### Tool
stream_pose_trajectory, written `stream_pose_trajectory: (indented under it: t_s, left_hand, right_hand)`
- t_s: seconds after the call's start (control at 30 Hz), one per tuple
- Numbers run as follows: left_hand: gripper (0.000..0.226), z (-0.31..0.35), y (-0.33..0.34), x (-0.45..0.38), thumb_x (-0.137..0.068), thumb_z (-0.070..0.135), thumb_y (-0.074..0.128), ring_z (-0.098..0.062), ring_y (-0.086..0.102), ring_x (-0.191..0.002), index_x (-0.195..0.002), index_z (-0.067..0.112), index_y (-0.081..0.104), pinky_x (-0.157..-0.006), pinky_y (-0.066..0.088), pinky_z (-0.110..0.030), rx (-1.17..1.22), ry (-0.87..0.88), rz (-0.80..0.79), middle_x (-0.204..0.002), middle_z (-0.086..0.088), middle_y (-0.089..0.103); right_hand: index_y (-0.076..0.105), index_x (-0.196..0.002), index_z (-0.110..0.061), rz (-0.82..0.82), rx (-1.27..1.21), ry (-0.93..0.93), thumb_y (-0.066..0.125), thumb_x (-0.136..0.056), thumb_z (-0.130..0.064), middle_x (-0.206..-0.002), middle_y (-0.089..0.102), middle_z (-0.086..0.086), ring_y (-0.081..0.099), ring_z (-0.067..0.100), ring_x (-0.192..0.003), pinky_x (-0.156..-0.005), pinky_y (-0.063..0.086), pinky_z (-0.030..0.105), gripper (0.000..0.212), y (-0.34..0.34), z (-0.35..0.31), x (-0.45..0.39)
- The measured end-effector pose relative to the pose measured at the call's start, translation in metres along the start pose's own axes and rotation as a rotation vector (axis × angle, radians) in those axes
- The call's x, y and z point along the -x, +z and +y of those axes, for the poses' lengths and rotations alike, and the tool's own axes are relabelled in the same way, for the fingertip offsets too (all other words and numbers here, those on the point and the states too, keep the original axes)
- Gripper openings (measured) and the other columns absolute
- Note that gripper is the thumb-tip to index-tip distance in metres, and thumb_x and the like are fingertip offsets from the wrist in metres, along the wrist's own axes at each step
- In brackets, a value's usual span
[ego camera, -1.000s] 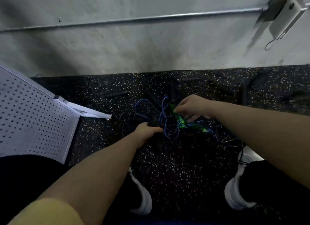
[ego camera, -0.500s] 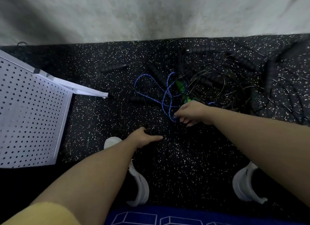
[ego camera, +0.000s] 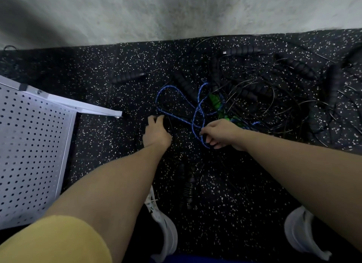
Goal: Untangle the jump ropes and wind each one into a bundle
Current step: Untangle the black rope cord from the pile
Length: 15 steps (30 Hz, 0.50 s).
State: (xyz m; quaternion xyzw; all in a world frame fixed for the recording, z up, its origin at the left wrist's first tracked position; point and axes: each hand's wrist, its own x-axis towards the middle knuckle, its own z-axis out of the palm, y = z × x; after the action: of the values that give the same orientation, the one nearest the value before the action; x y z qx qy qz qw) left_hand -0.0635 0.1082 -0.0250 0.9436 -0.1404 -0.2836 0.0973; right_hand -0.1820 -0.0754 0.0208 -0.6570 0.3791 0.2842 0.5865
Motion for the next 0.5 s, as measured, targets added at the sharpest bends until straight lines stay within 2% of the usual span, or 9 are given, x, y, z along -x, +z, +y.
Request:
stream_pose_trajectory:
  t_s: [0.1, 0.2, 0.33, 0.43, 0.5]
  left_hand:
    - [0.079, 0.002, -0.001, -0.012, -0.091, 0.016, 0.065, -0.032, 0.031, -0.141, -0.158, 0.030, 0.025, -0.114, 0.034, -0.051, -0.226, 0.030, 0.025, -0.164, -0.005, 0.014]
    - [0.076, 0.004, -0.006, -0.026, -0.091, 0.022, 0.067, -0.031, 0.026, -0.145, -0.155, 0.029, 0.027, -0.118, 0.023, -0.053, -0.397, 0.101, 0.059, -0.161, -0.003, 0.026]
    - [0.057, 0.008, -0.012, -0.036, -0.095, 0.017, 0.058, -0.028, 0.044, -0.134, -0.147, 0.020, 0.035, -0.114, 0.028, -0.052, -0.542, 0.174, 0.050, -0.145, -0.003, 0.050]
    - [0.049, 0.008, -0.017, -0.029, -0.098, 0.032, 0.055, -0.029, 0.052, -0.126, -0.144, 0.019, 0.043, -0.111, 0.033, -0.050, -0.500, 0.194, -0.075, -0.143, -0.006, 0.048]
    - [0.049, 0.008, -0.025, -0.022, -0.100, 0.043, 0.050, -0.029, 0.056, -0.120, -0.143, 0.022, 0.045, -0.109, 0.031, -0.049, -0.489, 0.213, -0.105, -0.139, -0.007, 0.048]
  right_hand:
    - [0.072, -0.108, -0.013, 0.005, -0.003, -0.003, 0.052, -0.104, -0.026, -0.082, 0.064, 0.005, 0.058, 0.017, -0.070, -0.065, 0.055, 0.030, 0.025, 0.001, -0.003, -0.003]
    - [0.071, -0.107, -0.011, 0.009, -0.026, -0.009, 0.053, -0.104, -0.024, -0.080, 0.063, 0.007, 0.055, 0.019, -0.069, -0.061, 0.050, 0.031, 0.023, 0.001, -0.006, -0.003]
    - [0.069, -0.112, -0.009, 0.003, -0.052, -0.024, 0.049, -0.106, -0.022, -0.078, 0.061, 0.006, 0.052, 0.019, -0.067, -0.058, 0.046, 0.030, 0.025, 0.000, -0.009, -0.001]
    - [0.070, -0.112, -0.009, 0.015, -0.038, -0.028, 0.049, -0.105, -0.023, -0.077, 0.061, 0.005, 0.053, 0.019, -0.066, -0.058, 0.048, 0.029, 0.026, -0.001, -0.011, 0.001]
    - [0.071, -0.111, -0.012, 0.026, -0.005, -0.038, 0.049, -0.105, -0.025, -0.077, 0.062, 0.003, 0.055, 0.017, -0.066, -0.056, 0.050, 0.027, 0.026, -0.003, -0.014, 0.004]
